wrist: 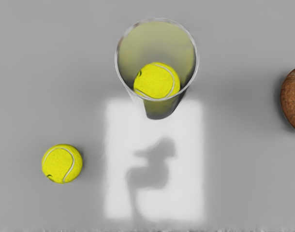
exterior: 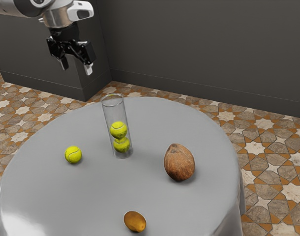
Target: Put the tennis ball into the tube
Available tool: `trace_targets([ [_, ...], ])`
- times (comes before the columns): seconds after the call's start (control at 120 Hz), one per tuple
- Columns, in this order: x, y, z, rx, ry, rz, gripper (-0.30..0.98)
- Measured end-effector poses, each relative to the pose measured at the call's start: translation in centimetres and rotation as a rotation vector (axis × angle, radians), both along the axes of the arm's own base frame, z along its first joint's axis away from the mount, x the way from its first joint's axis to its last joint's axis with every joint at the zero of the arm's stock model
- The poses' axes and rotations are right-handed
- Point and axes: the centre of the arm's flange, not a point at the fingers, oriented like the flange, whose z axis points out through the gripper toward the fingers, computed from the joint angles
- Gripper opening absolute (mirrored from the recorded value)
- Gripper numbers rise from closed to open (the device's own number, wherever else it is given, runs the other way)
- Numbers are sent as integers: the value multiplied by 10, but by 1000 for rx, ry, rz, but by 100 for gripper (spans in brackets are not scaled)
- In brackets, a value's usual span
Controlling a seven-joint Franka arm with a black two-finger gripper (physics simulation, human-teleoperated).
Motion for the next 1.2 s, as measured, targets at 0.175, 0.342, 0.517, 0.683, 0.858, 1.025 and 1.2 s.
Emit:
trace_targets([
  [0.175, -15, -6, 6, -9, 13, -10, 69],
  [0.342, -63, 12, -4, -14, 51, 24, 69],
  [0.517, -107, 36, -46, -17, 109, 78, 69],
  [0.683, -118, 71, -110, -20, 151, 156, 69],
  [0.858, -94, 95, -173, -25, 135, 200, 69],
  [1.025, -58, 122, -248, -44, 118, 248, 69],
  [1.2, -32, 137, -297, -43, 86, 264, 69],
])
